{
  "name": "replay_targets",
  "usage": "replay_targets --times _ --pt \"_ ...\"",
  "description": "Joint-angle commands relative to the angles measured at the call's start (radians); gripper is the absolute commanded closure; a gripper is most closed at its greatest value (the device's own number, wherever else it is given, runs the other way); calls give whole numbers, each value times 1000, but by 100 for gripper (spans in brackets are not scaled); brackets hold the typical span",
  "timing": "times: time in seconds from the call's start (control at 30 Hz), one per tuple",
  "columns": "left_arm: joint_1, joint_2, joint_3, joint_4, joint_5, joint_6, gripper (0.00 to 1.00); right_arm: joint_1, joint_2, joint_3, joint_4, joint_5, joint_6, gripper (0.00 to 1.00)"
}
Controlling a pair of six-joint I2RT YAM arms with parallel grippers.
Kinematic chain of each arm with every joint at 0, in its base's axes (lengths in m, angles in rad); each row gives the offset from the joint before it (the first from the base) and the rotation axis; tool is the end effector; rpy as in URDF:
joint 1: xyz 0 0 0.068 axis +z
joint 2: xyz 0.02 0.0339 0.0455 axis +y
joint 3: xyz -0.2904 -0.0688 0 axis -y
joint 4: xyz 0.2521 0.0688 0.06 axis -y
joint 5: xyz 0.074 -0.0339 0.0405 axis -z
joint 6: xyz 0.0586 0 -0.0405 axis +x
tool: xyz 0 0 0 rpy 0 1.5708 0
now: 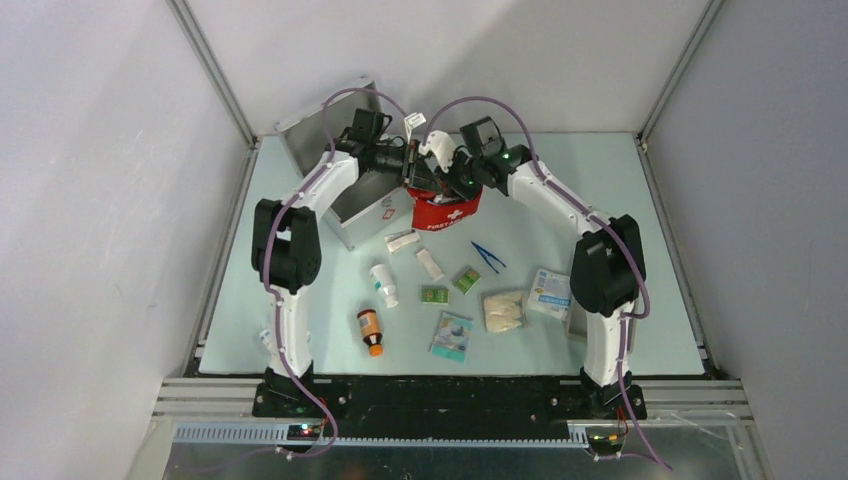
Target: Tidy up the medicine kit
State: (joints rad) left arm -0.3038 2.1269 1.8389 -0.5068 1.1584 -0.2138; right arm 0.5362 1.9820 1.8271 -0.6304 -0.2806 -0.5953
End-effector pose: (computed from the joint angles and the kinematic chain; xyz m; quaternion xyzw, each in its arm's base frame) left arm 0.4614 -0.2009 0.2765 0.2417 0.7646 -0.5708 0.1764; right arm 0.4100 0.2625 0.3079 -0.5356 0.7436 0.1179 0.3826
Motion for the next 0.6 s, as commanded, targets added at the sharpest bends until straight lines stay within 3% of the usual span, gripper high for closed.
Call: replay_targets --times 0.0,0.13,0.23,0.57 --pt "-7 -14 36 35 80 -34 100 30 -9 -51 70 5 7 79" --pt "8 -23 12 46 48 -47 100 30 -16 -43 -23 -123 -17 73" --pt "9 -24 3 50 24 -46 100 25 -58 -41 -19 -121 35 71" --pt "9 -35 -5 50 -37 -28 100 -48 -180 -40 -14 -314 130 61"
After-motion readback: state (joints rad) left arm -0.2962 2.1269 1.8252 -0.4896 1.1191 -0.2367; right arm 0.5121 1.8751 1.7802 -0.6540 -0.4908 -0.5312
